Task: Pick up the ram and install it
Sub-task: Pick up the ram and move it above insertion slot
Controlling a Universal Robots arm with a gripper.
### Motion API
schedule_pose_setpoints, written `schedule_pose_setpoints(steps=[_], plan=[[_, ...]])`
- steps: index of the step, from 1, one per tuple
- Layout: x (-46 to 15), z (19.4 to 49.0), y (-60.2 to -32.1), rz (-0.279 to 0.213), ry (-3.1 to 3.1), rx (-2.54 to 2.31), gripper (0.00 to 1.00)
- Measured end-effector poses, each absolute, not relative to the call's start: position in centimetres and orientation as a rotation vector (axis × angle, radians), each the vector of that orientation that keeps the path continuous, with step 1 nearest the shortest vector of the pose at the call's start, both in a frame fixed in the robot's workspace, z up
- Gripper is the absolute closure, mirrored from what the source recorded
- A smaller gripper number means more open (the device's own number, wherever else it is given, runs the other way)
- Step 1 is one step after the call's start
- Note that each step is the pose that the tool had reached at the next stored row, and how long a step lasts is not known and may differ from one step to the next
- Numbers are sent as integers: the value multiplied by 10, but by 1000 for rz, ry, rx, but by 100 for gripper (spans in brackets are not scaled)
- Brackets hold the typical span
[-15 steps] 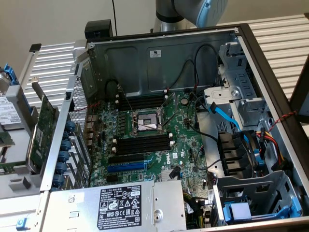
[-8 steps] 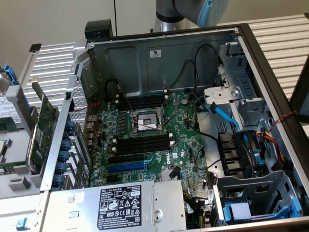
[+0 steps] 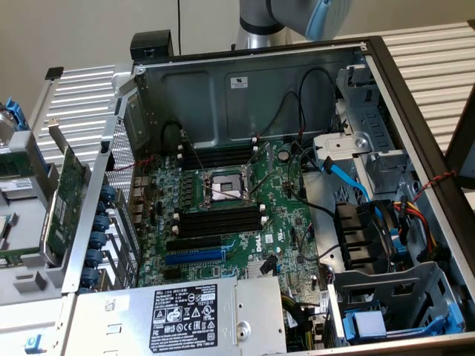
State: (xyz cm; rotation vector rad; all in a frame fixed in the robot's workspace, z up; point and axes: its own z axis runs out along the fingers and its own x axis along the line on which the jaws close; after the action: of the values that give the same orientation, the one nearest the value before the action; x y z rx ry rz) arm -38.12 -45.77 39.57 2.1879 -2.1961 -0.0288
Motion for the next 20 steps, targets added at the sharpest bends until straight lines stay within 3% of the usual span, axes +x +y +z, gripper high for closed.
schedule_pose_setpoints(steps=[10,20], plan=[[-345,425,-461,-60,-2181,2174,88],[-300,429,-462,-65,-2178,2171,88]])
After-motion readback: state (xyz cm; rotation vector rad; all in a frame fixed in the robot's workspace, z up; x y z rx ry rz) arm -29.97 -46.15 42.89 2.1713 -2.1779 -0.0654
